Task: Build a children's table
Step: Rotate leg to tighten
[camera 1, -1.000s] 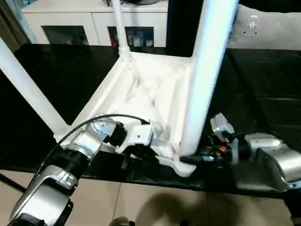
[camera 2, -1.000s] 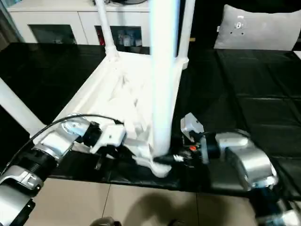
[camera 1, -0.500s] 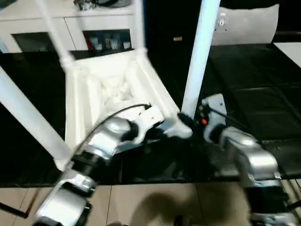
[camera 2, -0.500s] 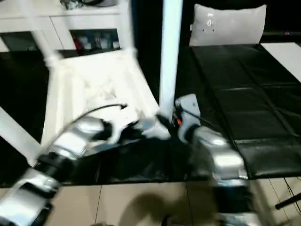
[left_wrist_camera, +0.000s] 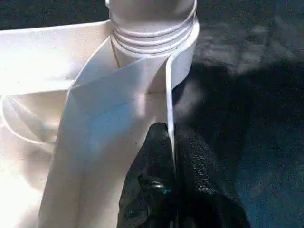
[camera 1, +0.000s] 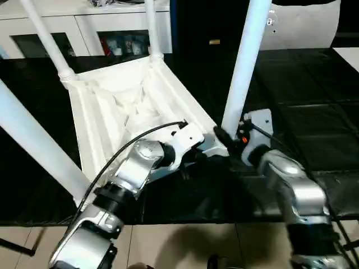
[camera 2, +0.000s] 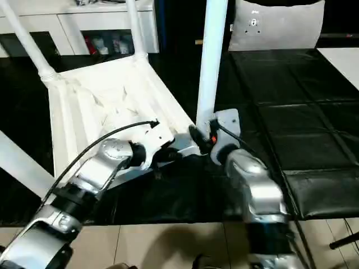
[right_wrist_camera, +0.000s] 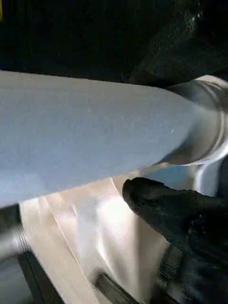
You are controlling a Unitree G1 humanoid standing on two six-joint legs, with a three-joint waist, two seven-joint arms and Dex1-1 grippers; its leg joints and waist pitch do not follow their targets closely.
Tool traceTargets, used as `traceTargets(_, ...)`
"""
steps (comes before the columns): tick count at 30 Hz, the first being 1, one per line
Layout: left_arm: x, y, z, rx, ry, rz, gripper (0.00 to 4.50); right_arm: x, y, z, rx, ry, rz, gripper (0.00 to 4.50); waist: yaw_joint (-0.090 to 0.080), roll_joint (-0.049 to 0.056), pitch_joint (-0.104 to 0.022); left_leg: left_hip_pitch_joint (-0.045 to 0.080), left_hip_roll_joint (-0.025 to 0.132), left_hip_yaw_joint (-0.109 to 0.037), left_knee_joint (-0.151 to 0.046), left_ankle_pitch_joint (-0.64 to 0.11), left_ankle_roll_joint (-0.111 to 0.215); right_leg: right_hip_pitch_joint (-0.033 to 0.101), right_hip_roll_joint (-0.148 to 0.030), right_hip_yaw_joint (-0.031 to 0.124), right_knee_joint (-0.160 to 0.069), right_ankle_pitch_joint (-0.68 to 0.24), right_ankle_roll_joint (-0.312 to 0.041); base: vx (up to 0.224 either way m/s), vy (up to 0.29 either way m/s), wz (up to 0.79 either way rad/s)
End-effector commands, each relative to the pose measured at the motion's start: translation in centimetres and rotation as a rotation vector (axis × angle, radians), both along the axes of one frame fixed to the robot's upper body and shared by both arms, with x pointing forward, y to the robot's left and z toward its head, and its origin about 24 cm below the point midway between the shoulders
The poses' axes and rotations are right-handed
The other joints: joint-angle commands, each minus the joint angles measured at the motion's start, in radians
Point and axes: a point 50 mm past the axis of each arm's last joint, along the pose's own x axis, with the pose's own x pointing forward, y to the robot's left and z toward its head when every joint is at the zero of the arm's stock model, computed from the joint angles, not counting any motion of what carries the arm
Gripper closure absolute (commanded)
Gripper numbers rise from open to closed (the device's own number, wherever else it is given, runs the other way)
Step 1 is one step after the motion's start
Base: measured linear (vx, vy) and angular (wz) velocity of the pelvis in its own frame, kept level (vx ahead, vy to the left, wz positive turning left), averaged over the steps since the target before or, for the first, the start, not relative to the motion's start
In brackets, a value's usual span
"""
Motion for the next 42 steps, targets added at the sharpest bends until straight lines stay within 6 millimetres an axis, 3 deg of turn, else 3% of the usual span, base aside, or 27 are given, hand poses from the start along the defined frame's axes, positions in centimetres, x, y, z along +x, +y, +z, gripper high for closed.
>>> traceTargets(1,0.0,-0.2,1.4,-0.036,-0.070,-0.086,4.50,-0.5,0.7,0.4,0.020,-0.011,0.107,1.00,0.008,-0.017,-0.070,-0.005,0.020,0.003,-0.059,-0.119,0.148,0.087,-0.045,0.038,-0.075,-0.316,-0.160,0.000,0.000,0.00)
traceTargets(5,-0.7,0.7,1.2,-0.026,-0.056,-0.235,4.50,-0.9,-0.8,0.9,-0.021,-0.024,0.259,0.61,0.019,-0.017,-0.070,-0.001,0.024,0.003,-0.061,-0.136,0.125,0.084,-0.048,0.042,-0.076,-0.354,-0.142,0.000,0.000,0.00)
traceTargets(6,-1.1,1.4,1.0,0.008,-0.054,-0.315,4.50,-1.2,-1.4,1.1,-0.051,-0.019,0.349,0.57,0.028,-0.016,-0.076,0.007,0.027,0.004,-0.058,-0.141,0.125,0.080,-0.048,0.042,-0.075,-0.339,-0.153,0.000,0.000,0.00)
traceTargets(7,-1.1,1.4,1.0,0.008,-0.054,-0.315,4.50,-1.2,-1.4,1.1,-0.051,-0.019,0.349,0.37,0.029,-0.016,-0.076,0.008,0.029,0.004,-0.059,-0.138,0.125,0.081,-0.048,0.045,-0.071,-0.322,-0.159,0.000,0.000,0.00)
traceTargets(10,-1.8,2.7,0.7,0.065,-0.014,-0.465,4.50,-2.0,-2.3,1.2,-0.099,0.005,0.549,0.37,0.046,-0.018,-0.080,0.011,0.034,0.007,-0.058,-0.132,0.128,0.079,-0.049,0.045,-0.062,-0.280,-0.184,0.000,0.000,0.00)
traceTargets(12,-1.9,2.8,0.7,0.074,-0.010,-0.489,4.50,-2.2,-2.5,1.2,-0.103,0.014,0.591,0.37,0.057,-0.018,-0.082,0.006,0.038,0.009,-0.057,-0.110,0.136,0.081,-0.052,0.048,-0.054,-0.248,-0.196,0.000,0.000,0.00)
traceTargets(13,-1.9,2.9,0.7,0.077,-0.010,-0.496,4.50,-2.2,-2.5,1.2,-0.108,0.014,0.600,0.62,0.057,-0.018,-0.082,0.006,0.038,0.009,-0.057,-0.110,0.136,0.081,-0.052,0.048,-0.054,-0.248,-0.196,0.000,0.000,0.00)
traceTargets(17,-2.2,3.4,0.6,0.124,0.000,-0.577,4.50,-2.6,-2.4,0.9,-0.122,0.044,0.726,0.89,0.074,-0.027,-0.084,0.006,0.039,0.012,-0.055,-0.097,0.133,0.081,-0.054,0.048,-0.051,-0.254,-0.196,0.000,0.000,0.00)
traceTargets(26,-2.3,3.3,0.6,0.138,-0.005,-0.653,4.50,-2.7,-1.5,0.4,-0.092,0.099,0.855,1.60,0.082,-0.031,-0.084,0.008,0.040,0.015,-0.057,-0.108,0.113,0.077,-0.053,0.048,-0.055,-0.312,-0.170,0.000,0.000,0.00)
traceTargets(27,-2.3,3.3,0.6,0.138,-0.005,-0.654,4.50,-2.7,-1.5,0.4,-0.087,0.103,0.863,1.60,0.082,-0.038,-0.082,0.005,0.039,0.016,-0.057,-0.107,0.115,0.078,-0.052,0.048,-0.055,-0.305,-0.169,0.000,0.000,0.00)
traceTargets(29,-2.2,3.3,0.6,0.138,-0.006,-0.655,4.50,-2.7,-1.4,0.3,-0.082,0.110,0.877,1.76,0.083,-0.034,-0.084,0.006,0.039,0.015,-0.057,-0.104,0.116,0.078,-0.053,0.048,-0.054,-0.303,-0.169,0.000,0.000,0.00)
traceTargets(35,-2.0,3.6,0.6,0.129,0.000,-0.639,4.50,-3.1,-1.2,0.3,-0.032,0.140,0.914,2.29,0.089,-0.038,-0.083,0.007,0.040,0.015,-0.058,-0.102,0.111,0.078,-0.053,0.049,-0.052,-0.287,-0.178,0.000,0.000,0.00)
traceTargets(42,-1.9,3.7,0.5,0.082,0.024,-0.534,4.50,-4.1,-0.9,0.2,0.073,0.155,0.860,2.43,0.092,-0.039,-0.082,0.007,0.041,0.016,-0.059,-0.096,0.107,0.079,-0.053,0.051,-0.053,-0.287,-0.172,0.000,0.000,0.00)
